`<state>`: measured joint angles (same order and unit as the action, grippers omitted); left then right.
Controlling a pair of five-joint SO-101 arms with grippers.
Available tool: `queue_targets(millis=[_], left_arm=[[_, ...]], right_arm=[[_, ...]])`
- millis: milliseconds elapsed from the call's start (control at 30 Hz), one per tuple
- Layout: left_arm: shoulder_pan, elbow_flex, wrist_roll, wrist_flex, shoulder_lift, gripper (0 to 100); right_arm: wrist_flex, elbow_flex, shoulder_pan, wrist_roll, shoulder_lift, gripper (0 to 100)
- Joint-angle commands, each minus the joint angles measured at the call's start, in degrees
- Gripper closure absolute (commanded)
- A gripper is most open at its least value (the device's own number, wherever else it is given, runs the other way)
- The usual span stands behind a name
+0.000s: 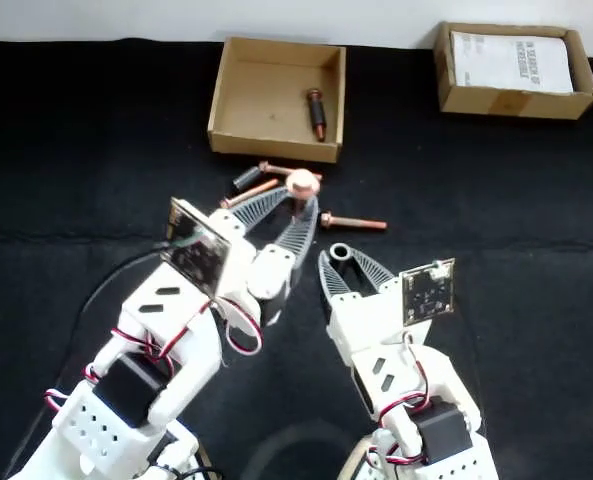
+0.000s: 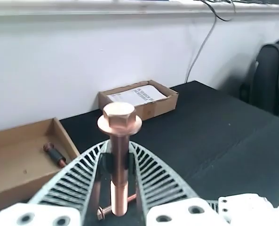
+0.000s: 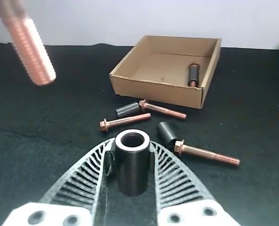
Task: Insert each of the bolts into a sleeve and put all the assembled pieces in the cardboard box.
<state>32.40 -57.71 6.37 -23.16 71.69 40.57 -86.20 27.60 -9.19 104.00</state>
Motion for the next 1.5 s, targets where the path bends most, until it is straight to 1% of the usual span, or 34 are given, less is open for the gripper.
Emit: queue_targets(millis=[0, 67, 167, 300, 367, 567, 667, 800, 900, 1067, 1200, 1300, 1467], left_arm=[[1.27, 0.31, -1.41, 1.41, 0.84, 99], [1.27, -1.89, -2.11, 1.85, 0.84, 99], [1.89, -6.73, -6.86, 5.8, 0.75, 99], [2.15, -12.09, -6.86, 15.21, 0.75, 99], [3.56, -12.97, -6.86, 17.23, -0.13, 99], [4.44, -7.96, -6.59, 17.67, -8.4, 99], [4.09, -4.79, -4.31, 17.49, -13.05, 99], [4.26, -3.3, -3.08, 17.58, -16.92, 99], [4.79, -3.21, -2.64, 17.67, -18.24, 99], [5.85, -3.38, -2.55, 17.67, -19.3, 99], [6.11, -3.56, 0.88, 17.67, -20.0, 99], [6.29, -3.3, 1.85, 17.76, -20.0, 99], [6.11, -2.77, 1.85, 20.57, -20.0, 99]], right_arm=[[-1.01, -0.4, 0.48, 0.79, 1.01, 99.1], [-1.01, -0.57, 0.48, 0.79, 1.01, 99.1], [-1.01, -0.92, 0.48, 0.7, 1.01, 99.1], [-1.01, -1.1, 0.48, 0.62, 1.01, 99.1], [-1.01, -1.1, 0.48, 0.62, 1.01, 99.1], [-1.1, -1.1, 0.48, 0.53, 1.01, 99.1], [-1.1, -1.1, 0.48, 0.53, 1.01, 99.1], [-1.1, -1.19, 0.48, 0.44, 1.01, 99.1], [-1.45, -1.89, 0.4, 0.44, 1.01, 99.1], [-5.14, -4.44, 0.13, 0.44, 1.01, 99.1], [-6.64, -5.32, 0.13, 0.44, 0.92, 99.1], [-6.64, -6.2, 0.22, 0.44, 0.92, 99.1], [-6.64, -6.81, 0.22, 0.44, 0.92, 99.1]])
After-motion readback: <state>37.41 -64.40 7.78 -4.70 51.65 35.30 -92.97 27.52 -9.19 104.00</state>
